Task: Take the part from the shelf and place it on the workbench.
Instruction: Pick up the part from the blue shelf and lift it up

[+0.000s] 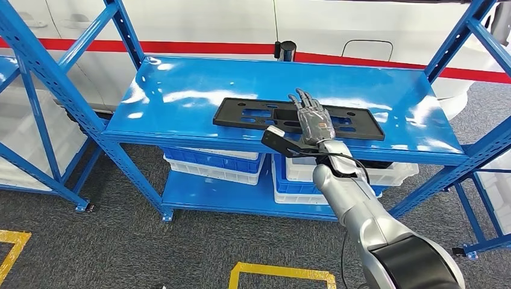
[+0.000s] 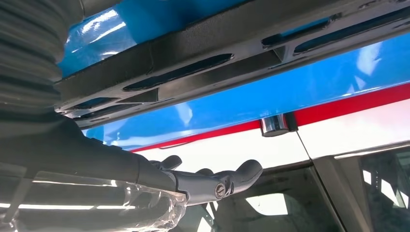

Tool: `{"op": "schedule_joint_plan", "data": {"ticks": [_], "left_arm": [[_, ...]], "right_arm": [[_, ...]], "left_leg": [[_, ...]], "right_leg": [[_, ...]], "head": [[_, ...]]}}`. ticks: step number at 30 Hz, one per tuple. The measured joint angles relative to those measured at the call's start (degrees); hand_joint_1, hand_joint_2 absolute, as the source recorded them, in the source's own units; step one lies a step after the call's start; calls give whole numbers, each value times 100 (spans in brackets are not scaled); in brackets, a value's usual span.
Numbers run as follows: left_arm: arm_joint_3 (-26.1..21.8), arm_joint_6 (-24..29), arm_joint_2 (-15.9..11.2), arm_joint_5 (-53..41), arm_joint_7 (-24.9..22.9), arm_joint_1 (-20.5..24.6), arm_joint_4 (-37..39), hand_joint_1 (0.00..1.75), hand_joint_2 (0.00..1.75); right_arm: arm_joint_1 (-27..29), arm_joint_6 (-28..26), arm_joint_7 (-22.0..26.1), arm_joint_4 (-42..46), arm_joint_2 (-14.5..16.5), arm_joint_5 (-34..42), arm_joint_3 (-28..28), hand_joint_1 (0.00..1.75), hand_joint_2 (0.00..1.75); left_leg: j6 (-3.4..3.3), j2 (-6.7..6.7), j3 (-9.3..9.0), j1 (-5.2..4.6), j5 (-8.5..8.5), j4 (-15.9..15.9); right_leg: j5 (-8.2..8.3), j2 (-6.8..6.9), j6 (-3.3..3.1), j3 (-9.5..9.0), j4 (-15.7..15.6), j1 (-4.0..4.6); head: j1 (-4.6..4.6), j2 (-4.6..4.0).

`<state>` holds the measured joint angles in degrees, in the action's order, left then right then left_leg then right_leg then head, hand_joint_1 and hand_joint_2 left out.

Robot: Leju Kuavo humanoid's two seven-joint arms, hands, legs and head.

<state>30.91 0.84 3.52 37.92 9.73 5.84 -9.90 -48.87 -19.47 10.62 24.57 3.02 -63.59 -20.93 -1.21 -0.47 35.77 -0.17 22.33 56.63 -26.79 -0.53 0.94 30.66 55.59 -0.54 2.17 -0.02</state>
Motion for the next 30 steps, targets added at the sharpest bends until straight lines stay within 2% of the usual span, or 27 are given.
{"op": "schedule_joint_plan", "data": {"ticks": [7,11,20,30], "left_arm": [[6,-3,28,-13,-30,30,0,0,0],[5,27,45,-11,-37,52,0,0,0],[2,104,126,57,-36,115,0,0,0],[1,107,133,121,-11,119,0,0,0]], "right_arm": [[-1,51,-174,-77,6,-109,2,0,175],[-1,73,-225,-130,21,-180,2,175,175],[0,-20,-130,-222,89,-224,34,175,175],[-39,-85,107,-227,64,-79,374,175,175]], "left_leg": [[0,0,0,0,0,0],[0,0,0,0,0,0],[0,0,0,0,0,0],[0,-1,0,0,0,0]], "right_leg": [[0,0,0,0,0,0],[0,0,0,0,0,0],[0,0,0,0,0,0],[0,1,0,1,-1,0]], "head": [[-1,0],[-1,0],[0,0],[-1,0]]}}
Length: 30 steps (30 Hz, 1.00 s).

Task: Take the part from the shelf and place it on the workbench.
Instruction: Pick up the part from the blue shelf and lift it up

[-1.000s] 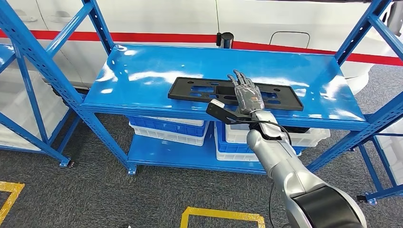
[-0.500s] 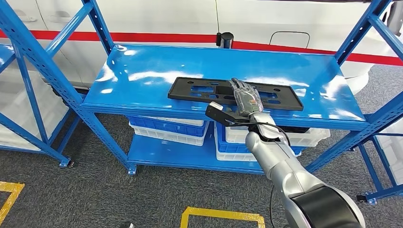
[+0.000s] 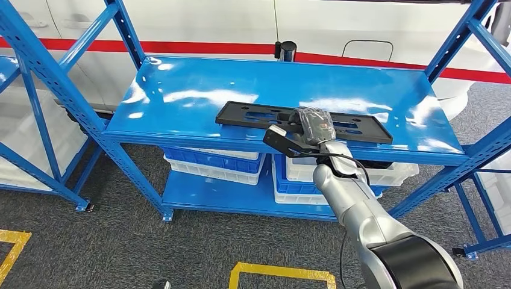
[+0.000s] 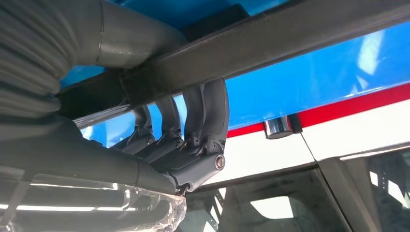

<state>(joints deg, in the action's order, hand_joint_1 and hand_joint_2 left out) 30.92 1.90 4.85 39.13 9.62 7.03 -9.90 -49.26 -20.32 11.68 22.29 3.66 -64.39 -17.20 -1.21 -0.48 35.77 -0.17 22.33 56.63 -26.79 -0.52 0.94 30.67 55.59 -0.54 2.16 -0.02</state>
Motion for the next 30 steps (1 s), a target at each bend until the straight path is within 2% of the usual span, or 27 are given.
{"op": "schedule_joint_plan", "data": {"ticks": [19,23,30], "left_arm": [[0,0,0,34,13,0,0,0,0],[2,0,0,32,13,1,0,0,175],[56,89,0,-20,-40,15,0,0,175]], "right_arm": [[1,-27,110,-3,-145,70,247,175,175],[1,-32,126,-7,-154,66,250,175,175],[29,-298,176,-5,-151,18,251,175,175]], "left_leg": [[0,0,0,0,0,1],[0,0,0,0,0,1],[0,0,0,-1,0,1]], "right_leg": [[0,0,0,-1,0,0],[0,0,0,-1,0,0],[0,0,1,-1,0,0]], "head": [[1,0],[0,0],[0,0]]}}
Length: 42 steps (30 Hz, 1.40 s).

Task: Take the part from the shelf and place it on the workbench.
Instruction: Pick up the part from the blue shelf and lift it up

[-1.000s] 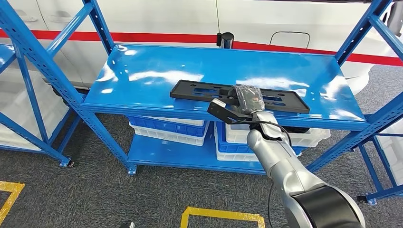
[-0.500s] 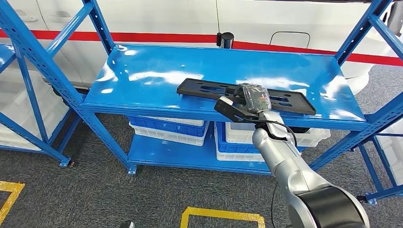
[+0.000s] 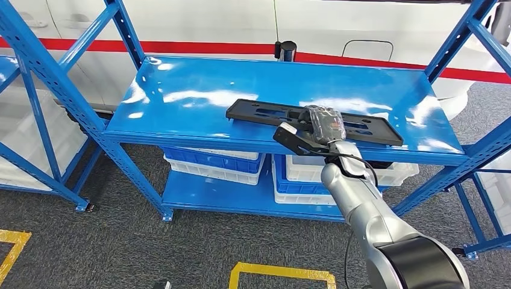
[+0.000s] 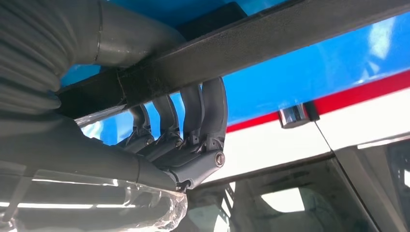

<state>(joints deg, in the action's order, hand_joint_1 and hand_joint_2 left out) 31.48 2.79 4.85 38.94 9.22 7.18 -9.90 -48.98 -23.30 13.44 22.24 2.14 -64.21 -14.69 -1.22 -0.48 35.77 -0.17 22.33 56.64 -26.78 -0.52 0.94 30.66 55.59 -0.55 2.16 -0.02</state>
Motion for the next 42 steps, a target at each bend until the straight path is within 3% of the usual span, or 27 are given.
{"op": "schedule_joint_plan", "data": {"ticks": [5,8,15,24,28,33,35,36,39,40,41,42], "left_arm": [[38,93,-4,28,-82,36,0,0,175],[48,109,-8,57,-186,66,0,0,175],[84,107,-13,109,-220,78,0,0,175],[82,108,-13,266,-225,71,2,0,175],[80,108,-17,329,-238,50,9,0,175],[78,108,-25,343,-240,35,15,0,175],[78,109,-20,354,-240,35,15,0,175],[77,109,-18,361,-240,35,15,0,175],[76,109,-12,399,-241,17,15,0,175],[76,109,-11,414,-242,3,15,0,175],[76,110,-10,426,-242,-11,15,0,175],[76,110,-9,431,-242,-23,15,0,175]], "right_arm": [[80,-693,190,144,41,-134,2,175,175],[108,-839,214,407,104,-215,1,175,175],[142,-779,219,1153,226,-296,-77,175,175],[136,-722,328,1508,360,-268,-232,175,175],[132,-668,369,1599,441,-235,-305,175,175],[127,-659,380,1675,498,-223,-336,175,175],[116,-649,396,1729,507,-192,-338,175,175],[110,-637,404,1758,508,-170,-343,175,175],[154,-561,409,1848,487,-99,-372,175,175],[191,-538,408,1893,474,-70,-384,175,175],[224,-527,407,1947,462,-38,-398,175,175],[248,-523,406,2009,452,-2,-414,175,175]], "left_leg": [[0,1,3,-1,0,0],[0,2,4,0,0,0],[1,2,5,1,0,-1],[-8,-1,10,-8,6,5],[-33,-3,15,-24,23,21],[-118,-2,2,-17,45,19],[-168,10,-50,12,15,-56],[-191,17,-75,28,4,-89],[-211,17,-89,25,14,-93],[-204,11,-91,28,20,-88],[-192,3,-94,33,29,-77],[-169,-3,-96,42,44,-56]], "right_leg": [[0,-3,1,1,1,1],[0,-3,0,2,1,1],[0,-2,-1,3,2,2],[1,-1,2,0,-1,-9],[-5,0,14,-1,-4,-41],[-31,3,84,-15,-15,-59],[-126,13,101,76,164,-50],[-248,18,86,214,430,-47],[-644,22,57,865,1616,-55],[-646,23,84,984,1778,-58],[-541,24,130,973,1677,-67],[-362,30,184,854,1358,-84]], "head": [[1,0],[1,0],[0,0],[1,0],[2,0],[1,0],[-5,0],[-14,0],[-32,0],[-34,0],[-35,0],[-35,0]]}}
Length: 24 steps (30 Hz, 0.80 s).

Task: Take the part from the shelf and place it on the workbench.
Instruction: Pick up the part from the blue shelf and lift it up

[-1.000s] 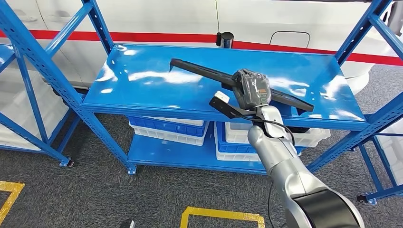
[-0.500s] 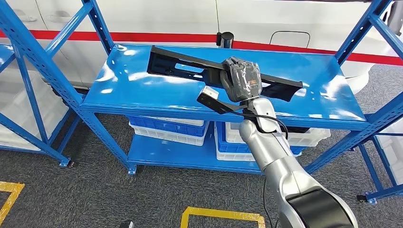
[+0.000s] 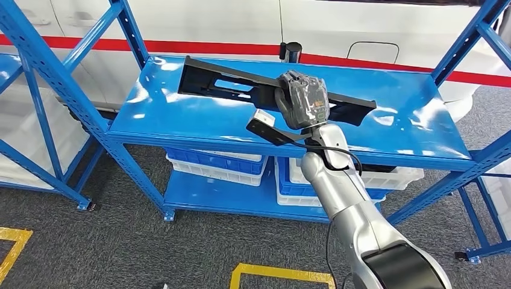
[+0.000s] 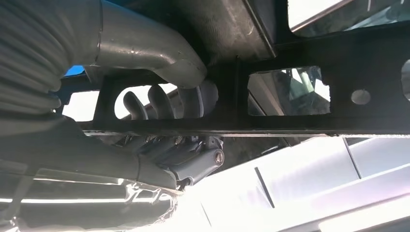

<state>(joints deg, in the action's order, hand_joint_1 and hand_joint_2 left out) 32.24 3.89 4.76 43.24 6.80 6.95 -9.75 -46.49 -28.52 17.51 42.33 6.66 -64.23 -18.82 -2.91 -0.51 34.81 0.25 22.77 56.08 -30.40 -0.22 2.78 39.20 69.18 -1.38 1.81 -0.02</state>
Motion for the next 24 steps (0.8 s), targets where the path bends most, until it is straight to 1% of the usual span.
{"op": "schedule_joint_plan", "data": {"ticks": [1,2,3,4,5,6,7,8,9,11,12,13,14,15,16,17,18,19,20,21,22,23,24], "left_arm": [[0,0,0,3,2,-8,0,0,175],[1,0,-2,3,4,-10,1,0,175],[1,-1,-7,1,6,-13,2,0,175],[2,-2,-13,-4,9,-17,3,0,175],[3,-2,-18,-8,10,-23,4,0,175],[3,-3,-24,-10,11,-32,5,0,175],[4,-3,-30,-14,13,-40,5,0,175],[5,-5,-36,-16,13,-44,5,0,175],[5,-8,-41,-21,13,-46,5,0,175],[7,-14,-44,-29,13,-51,6,0,175],[7,-14,-45,-32,13,-57,7,0,175],[8,-14,-46,-34,13,-66,7,0,175],[8,-15,-48,-36,12,-75,7,0,175],[9,-14,-49,-37,12,-80,7,0,175],[9,-14,-51,-38,11,-82,6,0,175],[9,-14,-59,-38,11,-80,6,0,175],[9,-13,-66,-38,11,-79,6,0,175],[9,-12,-72,-38,10,-80,6,0,175],[10,-11,-78,-38,9,-84,7,0,175],[11,-11,-78,-38,8,-92,7,0,175],[11,-8,-79,-38,6,-97,7,0,175],[11,-5,-80,-38,6,-100,7,0,175],[12,-4,-81,-38,6,-101,7,0,175]], "right_arm": [[15,7,1,64,-13,39,-13,175,175],[25,25,1,131,-27,79,-25,175,175],[45,49,2,204,-40,113,-36,175,175],[77,73,2,277,-60,139,-43,175,175],[115,93,1,346,-76,154,-49,175,175],[152,103,-1,409,-89,161,-56,175,175],[178,107,-2,464,-101,166,-60,175,175],[192,110,-2,519,-107,171,-64,175,175],[199,115,-2,571,-110,178,-68,175,175],[229,143,-2,670,-119,200,-72,175,175],[259,160,-2,710,-125,213,-74,175,175],[295,177,-2,750,-132,223,-78,175,175],[331,188,-2,793,-137,235,-84,175,175],[358,193,-2,841,-142,246,-92,175,175],[375,200,-2,899,-144,263,-100,175,175],[382,211,-2,958,-146,286,-107,175,175],[384,226,-1,1015,-151,313,-112,175,175],[389,245,1,1063,-159,342,-116,175,175],[400,264,2,1102,-169,369,-120,175,175],[413,278,4,1137,-180,393,-125,175,175],[426,287,5,1167,-192,417,-129,175,175],[431,292,9,1195,-205,440,-132,175,175],[431,293,11,1216,-220,458,-136,175,175]], "left_leg": [[35,-6,4,7,24,34],[78,-12,17,2,54,77],[120,-16,31,-5,80,114],[155,-20,42,-12,95,139],[179,-22,50,-15,100,149],[196,-22,52,-2,100,153],[218,-15,64,12,130,183],[245,-5,109,24,217,291],[276,8,203,33,365,510],[328,29,529,39,755,1247],[338,32,691,40,890,1600],[333,33,783,39,928,1797],[313,33,764,37,855,1765],[279,32,633,32,693,1510],[228,30,414,23,493,1097],[184,33,201,9,351,700],[149,37,45,-12,260,406],[128,40,-40,-33,227,246],[121,42,-52,-52,238,215],[101,42,-51,-62,215,194],[78,49,-62,-52,182,154],[41,56,-72,-39,140,104],[5,66,-78,-24,98,54]], "right_leg": [[200,13,48,-174,-435,-22],[361,19,63,-340,-802,-31],[462,22,43,-450,-1043,-35],[501,20,2,-498,-1143,-25],[505,10,-50,-501,-1127,-6],[514,4,-96,-492,-1122,-11],[522,-1,-129,-490,-1122,-16],[532,-6,-165,-490,-1124,-27],[541,-8,-198,-491,-1127,-37],[544,-9,-236,-490,-1126,-19],[545,-8,-242,-490,-1126,-7],[544,-8,-244,-490,-1125,7],[544,-10,-244,-492,-1125,19],[544,-15,-244,-495,-1125,32],[544,-21,-244,-501,-1126,42],[545,-26,-242,-503,-1125,62],[546,-27,-240,-502,-1125,75],[548,-24,-234,-501,-1125,82],[555,-17,-223,-499,-1131,87],[566,-11,-203,-500,-1143,86],[559,-3,-182,-487,-1134,89],[508,3,-173,-447,-1072,97],[400,6,-176,-361,-900,104]], "head": [[-4,0],[-11,0],[-13,0],[-14,0],[-13,0],[-8,0],[-7,0],[-1,0],[8,0],[22,0],[22,0],[21,0],[21,0],[21,0],[22,0],[19,0],[16,0],[19,0],[20,0],[26,0],[28,0],[25,0],[18,0]]}}
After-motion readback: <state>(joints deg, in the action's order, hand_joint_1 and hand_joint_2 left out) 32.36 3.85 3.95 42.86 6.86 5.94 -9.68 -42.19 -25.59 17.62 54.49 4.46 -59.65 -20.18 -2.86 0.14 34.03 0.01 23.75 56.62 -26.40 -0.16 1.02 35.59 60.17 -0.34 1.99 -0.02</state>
